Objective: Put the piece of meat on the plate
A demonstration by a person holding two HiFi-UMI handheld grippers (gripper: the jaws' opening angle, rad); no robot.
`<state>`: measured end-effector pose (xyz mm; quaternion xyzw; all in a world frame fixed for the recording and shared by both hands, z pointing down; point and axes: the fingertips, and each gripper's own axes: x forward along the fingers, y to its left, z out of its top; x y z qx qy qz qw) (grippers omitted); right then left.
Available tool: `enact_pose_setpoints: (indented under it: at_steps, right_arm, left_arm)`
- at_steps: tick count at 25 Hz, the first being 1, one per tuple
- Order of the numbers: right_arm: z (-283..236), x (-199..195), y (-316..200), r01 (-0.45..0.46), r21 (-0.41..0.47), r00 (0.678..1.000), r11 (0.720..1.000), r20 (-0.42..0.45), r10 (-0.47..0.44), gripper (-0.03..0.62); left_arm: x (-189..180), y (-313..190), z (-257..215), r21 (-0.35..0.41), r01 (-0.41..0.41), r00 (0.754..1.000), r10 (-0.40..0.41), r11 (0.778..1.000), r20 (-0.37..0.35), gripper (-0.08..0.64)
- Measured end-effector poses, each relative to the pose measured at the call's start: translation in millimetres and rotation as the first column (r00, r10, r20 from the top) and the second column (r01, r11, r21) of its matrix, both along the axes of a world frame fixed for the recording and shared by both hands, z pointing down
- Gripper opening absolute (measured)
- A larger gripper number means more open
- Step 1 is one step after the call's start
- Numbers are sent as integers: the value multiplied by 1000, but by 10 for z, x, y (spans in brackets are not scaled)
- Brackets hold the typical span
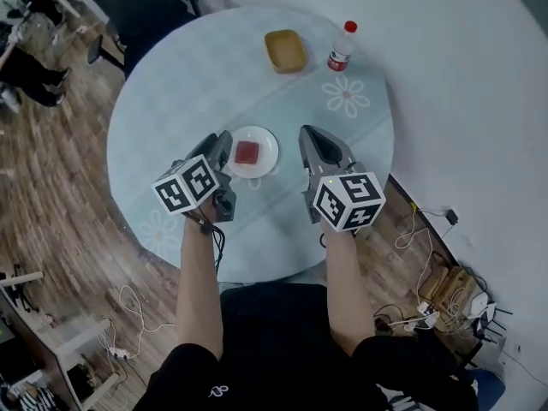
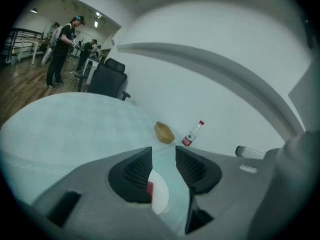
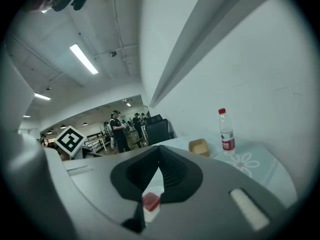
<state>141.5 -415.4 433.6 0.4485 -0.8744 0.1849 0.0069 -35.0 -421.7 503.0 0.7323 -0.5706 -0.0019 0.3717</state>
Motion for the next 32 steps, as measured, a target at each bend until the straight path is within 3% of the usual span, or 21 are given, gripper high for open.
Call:
enact_pose_setpoints:
  at_steps: [3,5,8,10,12,14,21,32]
  right_arm:
    - [-328,-116,-42,32,74,999,997,29,-34,11]
    - [-569,-197,-97,49,137,997,989,43,-56,11]
    - [-873,-371,-174,88,218,993,972,56,-103,11]
    - [-944,-421,-169,87,224,995,971,18,-94,11]
    - [-949,-433,-98,86,219,995,972,-64,-74,11]
    - [-956,-428,-1,98,224,990,970,-120,-72,11]
    - [-1069,-251,90,88,269,984,959,-172,-42,11]
    - [-954,-196,68,76,244,983,967,-181,-32,11]
  left_arm:
    - [-88,130,-578,151,60,998,-65,987,28,88]
    - [-115,216,-1009,271,96,991,-118,958,67,-6]
    - [-109,368,-1477,396,134,977,-188,909,102,-6]
    - [-73,473,-1607,430,111,960,-209,896,188,-6]
    - [-74,569,-1687,449,87,933,-231,889,278,-5]
    - [-83,625,-1739,463,80,918,-246,883,311,-5]
    - [75,593,-1665,469,86,914,-257,879,315,-5]
    - [37,590,-1519,435,96,901,-264,895,344,-5]
